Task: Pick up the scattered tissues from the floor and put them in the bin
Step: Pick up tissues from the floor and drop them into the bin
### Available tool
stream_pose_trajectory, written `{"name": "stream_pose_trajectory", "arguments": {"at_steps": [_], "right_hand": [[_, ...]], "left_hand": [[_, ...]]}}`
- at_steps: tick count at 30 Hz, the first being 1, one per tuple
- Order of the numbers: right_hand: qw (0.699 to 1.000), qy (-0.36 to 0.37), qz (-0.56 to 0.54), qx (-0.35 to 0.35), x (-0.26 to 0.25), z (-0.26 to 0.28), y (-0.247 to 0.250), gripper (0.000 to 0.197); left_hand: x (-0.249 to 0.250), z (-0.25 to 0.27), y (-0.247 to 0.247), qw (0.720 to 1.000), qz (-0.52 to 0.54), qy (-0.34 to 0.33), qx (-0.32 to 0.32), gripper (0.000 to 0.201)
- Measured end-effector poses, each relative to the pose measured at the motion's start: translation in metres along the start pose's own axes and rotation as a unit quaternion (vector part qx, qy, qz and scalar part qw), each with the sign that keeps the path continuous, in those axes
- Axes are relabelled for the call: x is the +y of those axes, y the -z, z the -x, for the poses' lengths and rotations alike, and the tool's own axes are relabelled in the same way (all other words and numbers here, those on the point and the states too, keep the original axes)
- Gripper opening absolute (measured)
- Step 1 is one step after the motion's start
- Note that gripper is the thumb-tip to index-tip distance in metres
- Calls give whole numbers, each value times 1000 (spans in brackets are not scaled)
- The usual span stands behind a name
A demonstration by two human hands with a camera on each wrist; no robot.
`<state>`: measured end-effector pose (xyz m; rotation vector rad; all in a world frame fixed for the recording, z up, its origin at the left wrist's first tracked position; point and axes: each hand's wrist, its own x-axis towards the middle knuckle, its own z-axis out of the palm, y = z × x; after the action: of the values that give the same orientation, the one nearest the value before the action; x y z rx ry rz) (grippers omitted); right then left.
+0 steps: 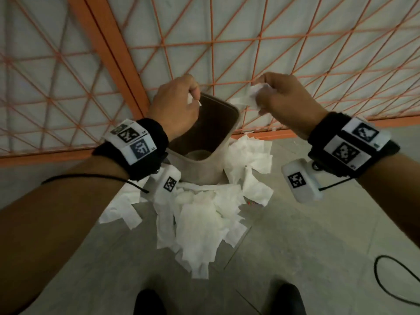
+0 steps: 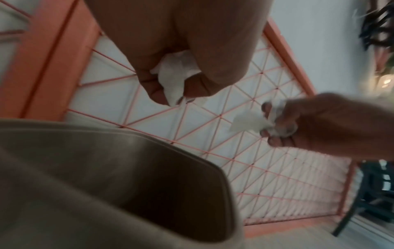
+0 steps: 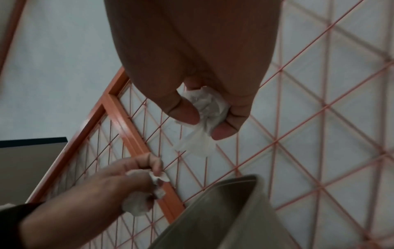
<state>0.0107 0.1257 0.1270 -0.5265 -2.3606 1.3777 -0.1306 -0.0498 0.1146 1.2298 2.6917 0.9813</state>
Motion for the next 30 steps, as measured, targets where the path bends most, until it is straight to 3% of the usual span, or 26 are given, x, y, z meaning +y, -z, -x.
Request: {"name": "stream_pose_trajectory", "arguments": {"at_steps": [3,6,8,11,13,16,19,21,23,25,27,30], "right_hand": [[999,38,30,-12,-19,-23,-25,17],[991,79,96,-43,-27,-38,-53,19],[978,89,156,-106,-28,-44,-65,17],[944,80,232,-221,-29,-46,-69,28],[932,104,245,-247,-29,-42,-64,34],[940,143,200,-236,-23,-33,-50,37],[968,165,116,-146,-4,-26,-34,33],[988,143,39,-36,20,-19,-26,27],[993,87,-2,74,57,-7,-21,25],[992,13,24,119,104,12,-25,24],[992,-54,85,76,153,35,-36,26],[970,-122,197,-78,215,69,-60,32]], "left_hand": [[-17,5,-2,999,-27,15,-17,12],[-37,9,-2,991,-80,40,-101,18],[-45,12,4,982,-109,55,-147,31],[-49,25,18,982,-126,56,-130,46],[-41,41,26,989,-123,13,-76,44],[-14,67,29,993,-87,-79,-12,35],[21,90,12,984,-16,-173,-25,25],[34,102,-16,974,20,-196,-113,25],[37,109,-51,959,19,-164,-229,28],[28,109,-90,945,-15,-119,-304,33],[15,102,-126,936,-46,-82,-339,36],[0,84,-173,935,-63,-44,-346,40]]}}
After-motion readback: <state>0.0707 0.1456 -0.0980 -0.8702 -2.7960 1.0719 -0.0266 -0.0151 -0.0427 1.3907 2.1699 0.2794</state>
